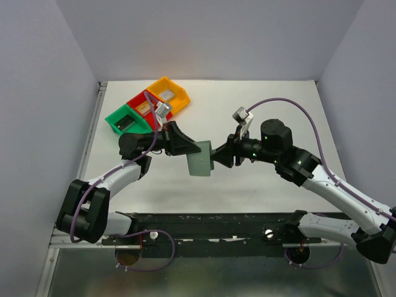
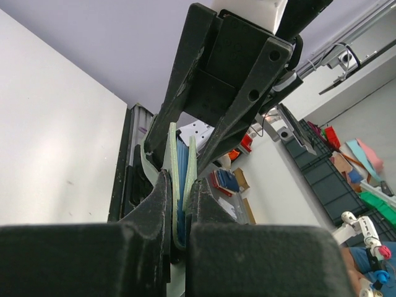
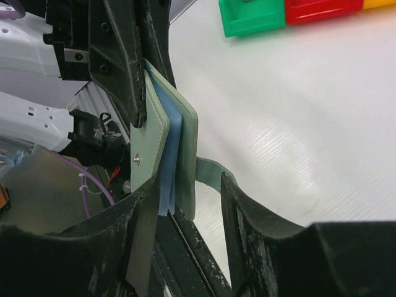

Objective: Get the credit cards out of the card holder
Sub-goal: Open the card holder.

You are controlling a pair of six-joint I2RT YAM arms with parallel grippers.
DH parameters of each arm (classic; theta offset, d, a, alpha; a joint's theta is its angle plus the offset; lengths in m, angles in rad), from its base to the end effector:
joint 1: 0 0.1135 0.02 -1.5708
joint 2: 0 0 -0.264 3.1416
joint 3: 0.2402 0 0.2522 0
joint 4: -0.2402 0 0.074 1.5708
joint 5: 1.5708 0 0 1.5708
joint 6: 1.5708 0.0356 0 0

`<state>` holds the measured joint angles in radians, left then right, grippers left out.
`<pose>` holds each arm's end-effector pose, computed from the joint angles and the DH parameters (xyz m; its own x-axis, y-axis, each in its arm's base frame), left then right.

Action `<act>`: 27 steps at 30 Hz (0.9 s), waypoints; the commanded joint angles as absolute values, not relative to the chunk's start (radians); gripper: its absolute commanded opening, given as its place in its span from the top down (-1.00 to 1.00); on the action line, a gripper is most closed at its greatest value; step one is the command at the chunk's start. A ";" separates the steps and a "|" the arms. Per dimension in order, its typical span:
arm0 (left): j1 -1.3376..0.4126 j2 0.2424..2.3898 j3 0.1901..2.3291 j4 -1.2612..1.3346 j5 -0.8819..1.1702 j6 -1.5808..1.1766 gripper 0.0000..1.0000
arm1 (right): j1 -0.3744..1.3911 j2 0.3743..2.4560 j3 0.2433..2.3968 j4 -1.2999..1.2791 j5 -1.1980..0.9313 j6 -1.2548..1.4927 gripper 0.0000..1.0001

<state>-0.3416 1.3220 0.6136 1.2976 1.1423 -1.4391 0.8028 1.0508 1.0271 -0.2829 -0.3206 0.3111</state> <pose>0.2284 -0.1156 0.3049 -0.7756 -0.1614 -0.6103 0.6309 -0.1664 -0.7578 0.1572 0.1789 0.3642 -0.4725 -0.0710 -0.8785 -0.7844 0.4884 0.3824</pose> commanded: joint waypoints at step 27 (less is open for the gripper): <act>-0.413 1.298 0.709 1.594 1.134 -1.445 1.00 | 0.792 1.126 1.023 -0.100 -0.569 0.425 0.13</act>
<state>-0.3687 1.2987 0.6659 1.2949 1.1919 -1.4487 0.7769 1.0878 1.0164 -0.2131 -0.4870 0.3862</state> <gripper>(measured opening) 0.099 0.455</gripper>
